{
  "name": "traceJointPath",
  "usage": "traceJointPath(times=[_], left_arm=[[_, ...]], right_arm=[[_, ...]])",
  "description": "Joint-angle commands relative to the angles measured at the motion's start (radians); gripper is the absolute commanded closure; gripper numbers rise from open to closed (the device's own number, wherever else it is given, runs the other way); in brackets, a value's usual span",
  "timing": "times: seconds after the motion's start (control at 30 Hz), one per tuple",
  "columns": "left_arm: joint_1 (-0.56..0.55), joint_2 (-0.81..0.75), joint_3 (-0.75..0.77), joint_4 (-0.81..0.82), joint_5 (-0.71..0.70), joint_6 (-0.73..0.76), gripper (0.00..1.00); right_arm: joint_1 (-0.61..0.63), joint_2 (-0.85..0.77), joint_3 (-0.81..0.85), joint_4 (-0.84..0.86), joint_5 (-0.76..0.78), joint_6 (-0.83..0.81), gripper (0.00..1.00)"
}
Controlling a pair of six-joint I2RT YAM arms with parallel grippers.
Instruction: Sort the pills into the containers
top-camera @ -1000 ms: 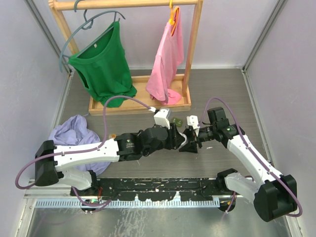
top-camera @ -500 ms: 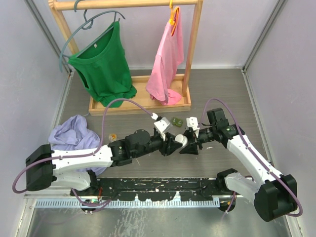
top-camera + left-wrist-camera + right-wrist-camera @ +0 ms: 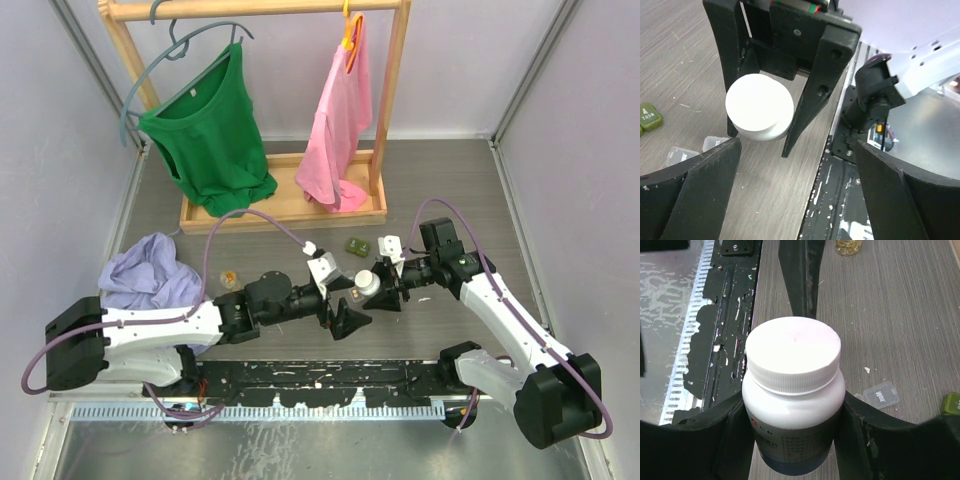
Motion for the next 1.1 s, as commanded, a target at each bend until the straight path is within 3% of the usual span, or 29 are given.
traceJointPath(times=[0.0,0.23,0.5,0.83,0.93,1.07], left_arm=[[-0.002,-0.104,-0.01,0.092,-0.034,-0.115,0.02],[0.001,-0.239,-0.074,0.083,-0.154,-0.32,0.02],[0.005,-0.281,-0.061,0.029,-0.207,-0.417,0.02],[0.002,-0.159,0.184,-0.367,-0.44,-0.533,0.01],[-0.011,-0.108,0.246,-0.411,-0.456,-0.529,0.01],[-0.026,-0.045,0.303,-0.438,-0.465,-0.51,0.1]], right_arm=[[0.0,-0.002,0.034,0.037,-0.033,0.008,0.85],[-0.002,-0.005,0.035,0.036,-0.032,0.008,0.85],[-0.001,-0.003,0.035,0.035,-0.029,0.007,0.85],[-0.002,-0.002,0.037,0.036,-0.021,0.004,0.85],[-0.002,-0.003,0.037,0.036,-0.023,0.005,0.85],[-0.001,-0.003,0.037,0.036,-0.024,0.005,0.85]])
